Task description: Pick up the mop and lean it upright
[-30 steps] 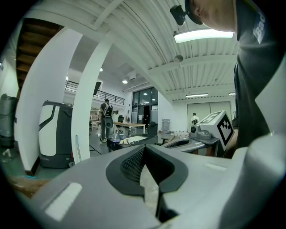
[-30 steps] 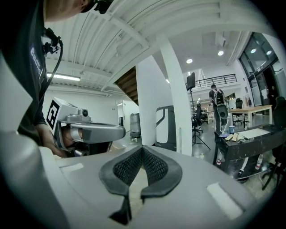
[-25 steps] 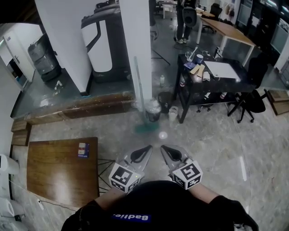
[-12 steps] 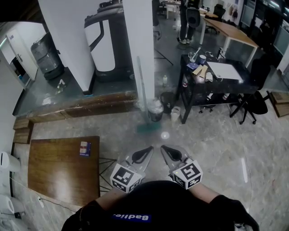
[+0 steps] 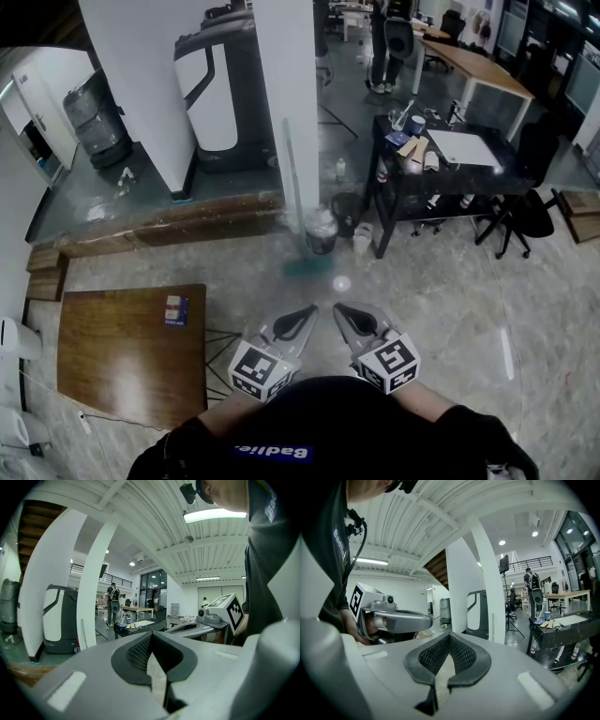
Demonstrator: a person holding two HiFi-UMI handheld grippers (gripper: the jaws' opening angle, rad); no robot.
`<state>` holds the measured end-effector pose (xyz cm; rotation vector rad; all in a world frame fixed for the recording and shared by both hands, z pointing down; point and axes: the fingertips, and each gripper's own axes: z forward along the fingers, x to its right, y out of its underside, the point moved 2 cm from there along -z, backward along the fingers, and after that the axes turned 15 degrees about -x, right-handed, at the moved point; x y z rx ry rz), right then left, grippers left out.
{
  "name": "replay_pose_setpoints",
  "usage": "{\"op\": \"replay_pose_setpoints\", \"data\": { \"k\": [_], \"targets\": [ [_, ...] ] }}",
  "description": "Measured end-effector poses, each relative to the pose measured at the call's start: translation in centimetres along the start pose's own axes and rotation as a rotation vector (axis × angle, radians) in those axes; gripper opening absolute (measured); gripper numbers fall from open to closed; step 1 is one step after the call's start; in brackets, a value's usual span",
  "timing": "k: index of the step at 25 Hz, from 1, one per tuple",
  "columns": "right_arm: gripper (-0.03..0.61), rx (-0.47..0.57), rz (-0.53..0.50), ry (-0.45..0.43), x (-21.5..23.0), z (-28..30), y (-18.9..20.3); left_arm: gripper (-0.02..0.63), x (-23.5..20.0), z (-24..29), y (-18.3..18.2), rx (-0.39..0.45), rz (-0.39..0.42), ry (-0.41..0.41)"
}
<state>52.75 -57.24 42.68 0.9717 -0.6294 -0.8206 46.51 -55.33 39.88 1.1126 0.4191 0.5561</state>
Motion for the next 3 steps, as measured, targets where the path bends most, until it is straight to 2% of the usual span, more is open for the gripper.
{"op": "replay_pose_setpoints", "data": {
  "k": [3],
  "targets": [
    [0.001,-0.018,0.02,-0.005,-0.24,-0.14,0.55,0.02,0.15,-0.17,-0.02,0.002,0.001,0.002]
  ]
}}
